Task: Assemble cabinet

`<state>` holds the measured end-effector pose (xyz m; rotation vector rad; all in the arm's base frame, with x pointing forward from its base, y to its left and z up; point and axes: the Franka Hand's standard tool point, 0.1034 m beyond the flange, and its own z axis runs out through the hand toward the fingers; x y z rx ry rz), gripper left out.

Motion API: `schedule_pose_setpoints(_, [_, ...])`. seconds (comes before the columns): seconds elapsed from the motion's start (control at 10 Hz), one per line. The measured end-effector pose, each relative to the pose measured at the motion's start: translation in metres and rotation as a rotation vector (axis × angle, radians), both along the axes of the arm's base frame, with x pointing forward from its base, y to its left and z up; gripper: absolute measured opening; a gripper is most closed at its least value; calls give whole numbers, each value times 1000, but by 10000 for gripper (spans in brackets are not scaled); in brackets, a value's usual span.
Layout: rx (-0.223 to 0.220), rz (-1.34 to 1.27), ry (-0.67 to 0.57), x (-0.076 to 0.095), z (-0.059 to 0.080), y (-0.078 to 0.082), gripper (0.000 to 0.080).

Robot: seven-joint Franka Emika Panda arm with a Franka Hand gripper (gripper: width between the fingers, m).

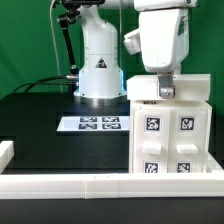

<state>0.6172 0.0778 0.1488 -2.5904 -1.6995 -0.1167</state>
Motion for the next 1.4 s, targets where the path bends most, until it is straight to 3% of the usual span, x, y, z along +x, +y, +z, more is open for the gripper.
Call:
schedule_pose_setpoints(0.2, [2, -41, 3, 0, 0, 0, 540])
schedule_pose_setpoints(1.4, [67, -1101, 72, 0, -2, 4, 541])
